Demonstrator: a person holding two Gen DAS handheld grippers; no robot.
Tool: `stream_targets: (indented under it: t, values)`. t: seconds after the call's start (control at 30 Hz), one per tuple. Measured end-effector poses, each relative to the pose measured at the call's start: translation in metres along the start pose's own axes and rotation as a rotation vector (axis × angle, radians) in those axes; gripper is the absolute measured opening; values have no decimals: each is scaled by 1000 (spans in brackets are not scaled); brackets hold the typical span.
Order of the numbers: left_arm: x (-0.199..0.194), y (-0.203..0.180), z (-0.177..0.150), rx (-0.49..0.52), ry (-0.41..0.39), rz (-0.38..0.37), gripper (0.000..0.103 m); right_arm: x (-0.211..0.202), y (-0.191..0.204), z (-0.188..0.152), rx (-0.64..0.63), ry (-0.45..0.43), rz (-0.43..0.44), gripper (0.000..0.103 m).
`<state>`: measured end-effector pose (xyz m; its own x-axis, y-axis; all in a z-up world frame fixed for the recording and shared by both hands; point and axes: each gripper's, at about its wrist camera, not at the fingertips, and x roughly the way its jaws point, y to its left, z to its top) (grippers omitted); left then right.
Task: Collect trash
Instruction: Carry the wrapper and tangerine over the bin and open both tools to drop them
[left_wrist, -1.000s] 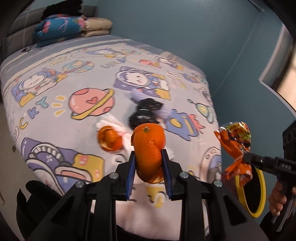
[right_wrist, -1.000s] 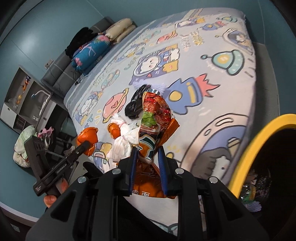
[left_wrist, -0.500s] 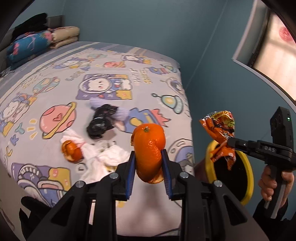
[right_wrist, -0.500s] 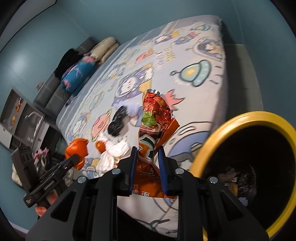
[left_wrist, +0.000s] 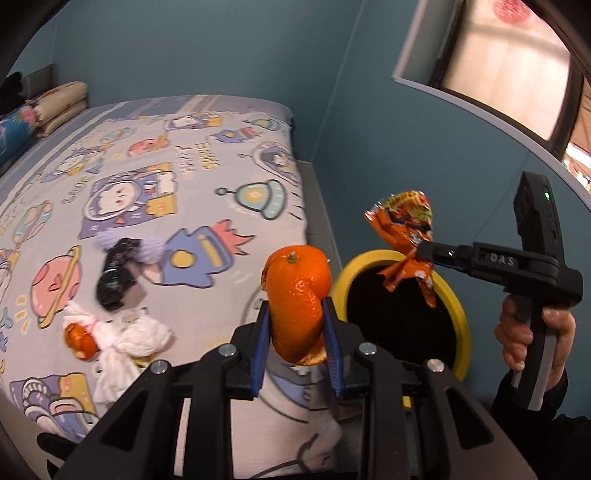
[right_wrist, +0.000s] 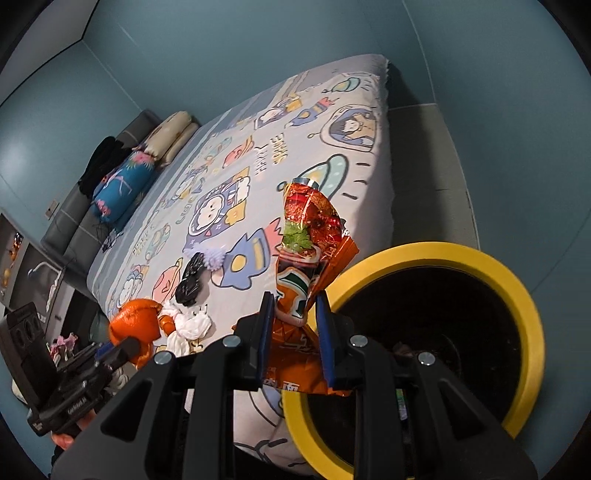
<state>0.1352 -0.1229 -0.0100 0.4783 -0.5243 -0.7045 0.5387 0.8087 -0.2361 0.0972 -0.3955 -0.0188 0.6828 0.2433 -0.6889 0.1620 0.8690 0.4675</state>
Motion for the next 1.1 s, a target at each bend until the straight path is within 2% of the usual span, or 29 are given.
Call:
stream_targets:
  t: [0.4, 0.63, 1.1]
  values:
    - [50, -48, -7, 65, 113, -79, 25, -9, -39, 2, 56, -8, -49, 22]
    - [69, -72, -15, 98, 160, -118, 26, -1, -55, 0, 88, 11, -64, 22]
    - [89, -100, -31, 156, 220, -133, 26, 9, -77, 1, 137, 31, -81, 23]
